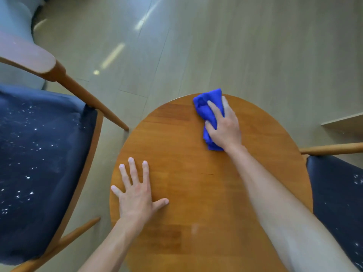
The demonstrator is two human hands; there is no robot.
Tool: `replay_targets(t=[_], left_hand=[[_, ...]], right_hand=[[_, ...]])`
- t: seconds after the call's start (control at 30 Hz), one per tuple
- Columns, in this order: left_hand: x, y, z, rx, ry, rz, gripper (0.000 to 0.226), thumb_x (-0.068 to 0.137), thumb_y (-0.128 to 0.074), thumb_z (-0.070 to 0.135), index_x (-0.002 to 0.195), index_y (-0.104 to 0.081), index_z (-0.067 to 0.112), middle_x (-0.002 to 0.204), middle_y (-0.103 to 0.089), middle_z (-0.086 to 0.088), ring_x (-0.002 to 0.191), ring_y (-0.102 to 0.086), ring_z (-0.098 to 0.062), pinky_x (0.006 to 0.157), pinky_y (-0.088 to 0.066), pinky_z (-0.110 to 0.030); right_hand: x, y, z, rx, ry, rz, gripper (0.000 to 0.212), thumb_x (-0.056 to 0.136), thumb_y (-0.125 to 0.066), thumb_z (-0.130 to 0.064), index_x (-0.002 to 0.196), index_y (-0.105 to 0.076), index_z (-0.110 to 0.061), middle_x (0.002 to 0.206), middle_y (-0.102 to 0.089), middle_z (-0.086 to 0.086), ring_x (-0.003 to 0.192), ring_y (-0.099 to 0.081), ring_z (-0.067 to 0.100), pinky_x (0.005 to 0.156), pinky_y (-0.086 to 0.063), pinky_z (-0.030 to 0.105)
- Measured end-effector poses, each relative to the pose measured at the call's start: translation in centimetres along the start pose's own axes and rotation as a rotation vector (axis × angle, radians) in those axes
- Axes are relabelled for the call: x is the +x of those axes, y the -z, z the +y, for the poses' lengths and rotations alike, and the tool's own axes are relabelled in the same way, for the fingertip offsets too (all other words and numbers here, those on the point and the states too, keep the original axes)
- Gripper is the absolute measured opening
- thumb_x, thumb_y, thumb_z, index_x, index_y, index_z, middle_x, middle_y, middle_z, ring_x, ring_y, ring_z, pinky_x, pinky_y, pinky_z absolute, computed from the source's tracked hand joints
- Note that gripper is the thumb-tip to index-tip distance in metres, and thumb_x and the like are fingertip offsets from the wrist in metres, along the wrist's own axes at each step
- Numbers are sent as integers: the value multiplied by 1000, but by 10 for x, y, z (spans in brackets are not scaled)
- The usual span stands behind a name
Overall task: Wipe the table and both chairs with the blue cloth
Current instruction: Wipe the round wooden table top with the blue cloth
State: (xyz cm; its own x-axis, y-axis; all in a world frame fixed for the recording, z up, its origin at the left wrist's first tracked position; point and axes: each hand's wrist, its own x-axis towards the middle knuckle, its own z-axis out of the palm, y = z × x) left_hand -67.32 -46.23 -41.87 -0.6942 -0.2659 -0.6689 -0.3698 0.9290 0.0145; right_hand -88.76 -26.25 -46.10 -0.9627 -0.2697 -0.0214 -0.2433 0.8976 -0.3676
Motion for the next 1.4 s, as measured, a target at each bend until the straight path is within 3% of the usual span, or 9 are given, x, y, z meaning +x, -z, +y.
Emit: replay_targets(t=[0.17, 0.33, 0.53, 0.7, 0.77, 0.87, 1.03, 1.27, 1.4], left_hand=[[-2, 5, 3, 0, -6, 0, 125, 71, -53, 78, 146, 27, 18, 150, 38, -17, 140, 26, -43, 110, -21, -64], [-1, 7, 5, 20, -8, -19, 125, 73, -53, 77, 146, 29, 16, 149, 39, -19, 139, 27, -44, 109, -21, -66], [-2, 5, 1, 6, -16, 6, 126, 69, -57, 78, 148, 23, 20, 153, 34, -14, 142, 24, -40, 109, -23, -63], [-8, 7, -27, -10, -124, 65, 123, 66, -70, 69, 151, 11, 33, 157, 28, 0, 146, 20, -25, 108, -36, -51], [-9, 9, -30, -3, -134, 74, 122, 67, -70, 67, 151, 12, 34, 157, 28, 0, 146, 19, -25, 108, -36, -49], [-9, 9, -26, 9, -138, 85, 122, 68, -69, 67, 151, 14, 32, 156, 29, -3, 146, 20, -27, 110, -34, -49], [-8, 5, -31, 21, -151, 113, 123, 68, -69, 68, 151, 13, 31, 156, 28, -4, 146, 19, -28, 109, -36, -49], [-2, 19, -46, -420, -97, 207, 86, 78, -61, 17, 151, -18, 33, 161, -11, 5, 147, -11, -16, 109, -36, -49], [-14, 13, -25, -627, -148, 444, 75, 84, -64, 29, 149, -25, 31, 159, -14, -9, 146, -13, -27, 114, -24, -48]], right_hand=[[-83, 36, 87, -26, -593, 282, 59, 88, -49, -35, 144, -38, -18, 154, -20, 24, 140, -25, 38, 112, -26, 43], [-142, 7, 28, 68, -1041, 456, 57, 88, -54, -24, 142, -40, -11, 151, -19, 32, 137, -27, 46, 110, -24, 48], [-137, -44, -115, 11, -367, 188, 60, 81, -54, -32, 139, -48, -18, 151, -28, 26, 135, -35, 42, 108, -33, 49], [-188, -13, -36, -63, 510, -149, 65, 75, -63, -30, 138, -50, -25, 153, -30, 17, 141, -30, 33, 110, -33, 48], [-214, 14, 24, -86, 447, -170, 67, 74, -64, -30, 139, -48, -26, 153, -29, 17, 141, -31, 32, 108, -36, 49], [-249, 43, 70, -49, -130, -41, 60, 81, -51, -37, 139, -44, -22, 155, -25, 15, 137, -35, 34, 105, -39, 49], [-199, 6, 13, -32, -756, 271, 58, 78, -56, -27, 132, -52, -7, 142, -35, 36, 123, -44, 51, 99, -41, 54], [-203, -49, -181, 116, -347, 34, 57, 90, -43, -39, 144, -41, -22, 155, -19, 22, 141, -25, 41, 113, -29, 50], [-226, -22, -138, 306, -215, -160, 54, 95, -21, -40, 148, -31, -30, 160, -12, 2, 147, -10, 21, 118, -17, 43]])
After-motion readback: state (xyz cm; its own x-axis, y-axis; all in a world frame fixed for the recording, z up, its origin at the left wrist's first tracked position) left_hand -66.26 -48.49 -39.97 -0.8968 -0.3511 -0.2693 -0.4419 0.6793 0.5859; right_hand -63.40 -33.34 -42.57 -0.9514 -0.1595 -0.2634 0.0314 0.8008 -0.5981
